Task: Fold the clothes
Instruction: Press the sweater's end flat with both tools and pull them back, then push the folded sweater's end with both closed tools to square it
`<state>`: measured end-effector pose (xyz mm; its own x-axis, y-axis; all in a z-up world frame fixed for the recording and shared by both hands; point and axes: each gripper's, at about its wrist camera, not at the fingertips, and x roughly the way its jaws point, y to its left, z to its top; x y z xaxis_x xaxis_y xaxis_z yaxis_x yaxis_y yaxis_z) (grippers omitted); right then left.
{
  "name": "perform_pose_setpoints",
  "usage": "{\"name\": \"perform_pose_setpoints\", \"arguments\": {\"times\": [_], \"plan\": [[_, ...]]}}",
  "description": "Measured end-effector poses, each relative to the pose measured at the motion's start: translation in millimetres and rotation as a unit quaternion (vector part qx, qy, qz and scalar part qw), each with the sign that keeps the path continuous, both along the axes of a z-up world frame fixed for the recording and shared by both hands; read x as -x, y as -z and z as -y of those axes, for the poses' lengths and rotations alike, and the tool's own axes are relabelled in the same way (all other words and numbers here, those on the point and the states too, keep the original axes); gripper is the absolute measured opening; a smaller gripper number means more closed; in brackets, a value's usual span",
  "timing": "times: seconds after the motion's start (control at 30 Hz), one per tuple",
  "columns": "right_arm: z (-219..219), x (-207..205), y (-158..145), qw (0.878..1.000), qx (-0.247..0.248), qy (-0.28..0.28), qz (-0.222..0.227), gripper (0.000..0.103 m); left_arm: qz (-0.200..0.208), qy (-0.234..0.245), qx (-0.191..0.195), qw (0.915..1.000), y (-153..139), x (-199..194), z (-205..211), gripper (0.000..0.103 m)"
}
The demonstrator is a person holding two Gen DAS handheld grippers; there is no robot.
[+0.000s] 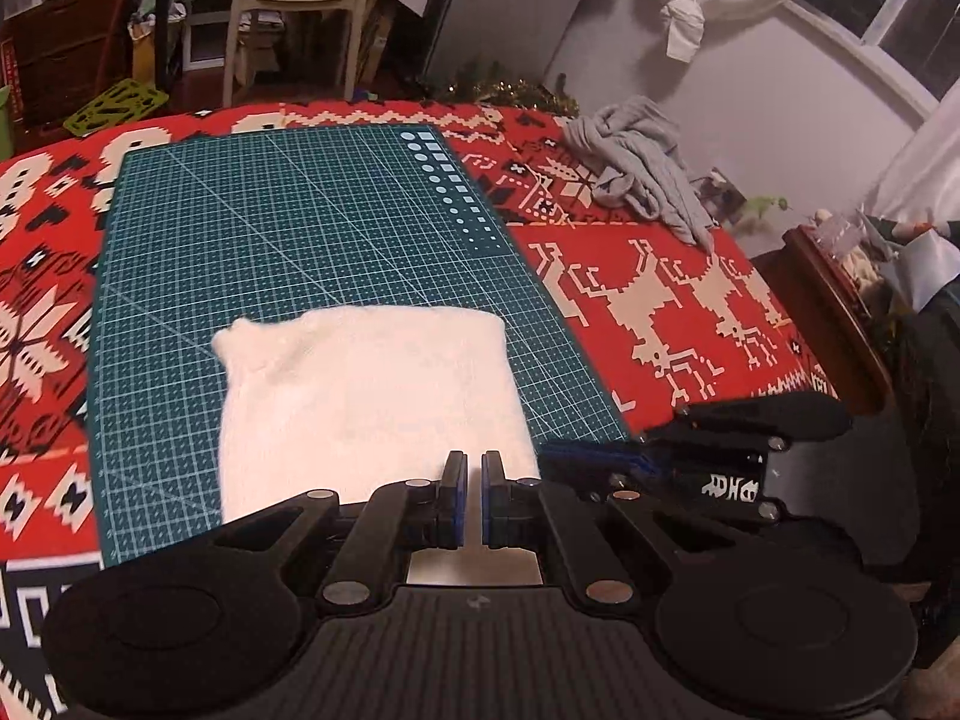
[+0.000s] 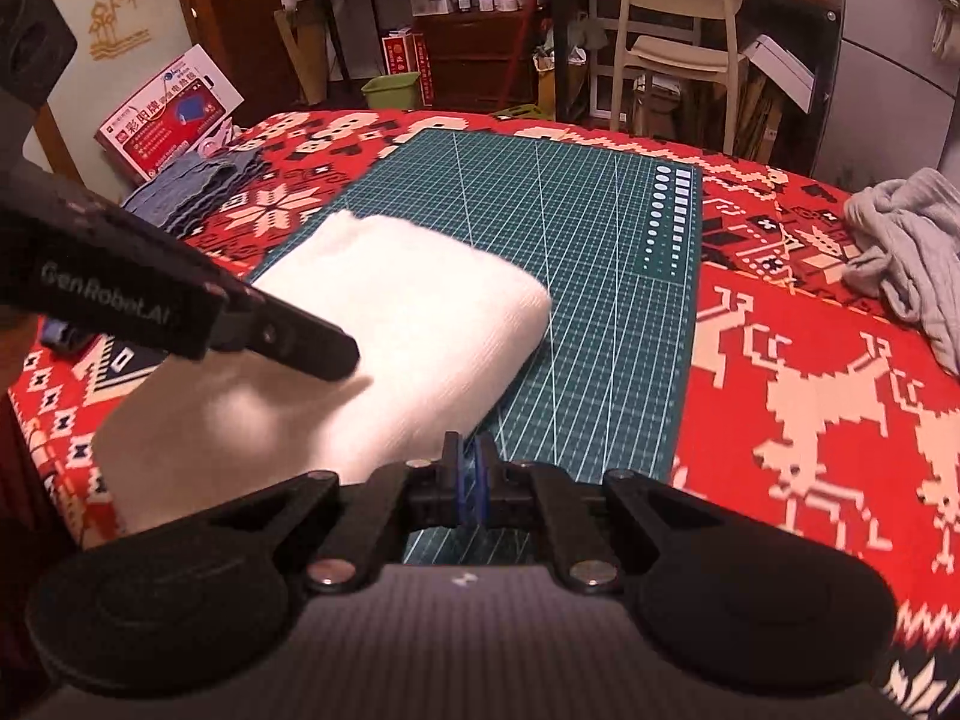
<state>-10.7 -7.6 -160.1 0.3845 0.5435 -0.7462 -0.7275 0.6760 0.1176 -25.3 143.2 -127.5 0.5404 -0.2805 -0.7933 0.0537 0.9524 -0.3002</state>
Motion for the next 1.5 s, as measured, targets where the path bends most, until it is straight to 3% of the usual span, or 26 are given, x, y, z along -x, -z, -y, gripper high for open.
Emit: {"name": "perform_pose_setpoints", "arguments": {"times": [0.57, 1.07, 1.23, 1.37, 1.5], "plan": [[-22, -74, 7, 0.998, -0.029, 0.049, 0.018, 0.006, -0.003, 0.001, 0.013, 0.9999, 3, -32, -8, 0.003], [-8, -34, -14, 0.996, -0.056, 0.062, 0.020, 0.006, 0.034, -0.056, 0.014, 0.9977, -8, -6, -36, 0.003], [-24, -32, -19, 0.995, -0.074, 0.064, 0.014, 0.006, 0.050, -0.094, 0.041, 0.9934, -7, -6, -54, 0.003], [-45, -32, -23, 0.996, -0.074, 0.054, 0.022, 0.006, 0.043, -0.118, 0.015, 0.9919, -4, -16, -58, 0.003], [-62, -36, -17, 0.997, -0.056, 0.045, 0.014, 0.006, 0.030, -0.129, 0.022, 0.9910, 11, -20, -65, 0.003]]}}
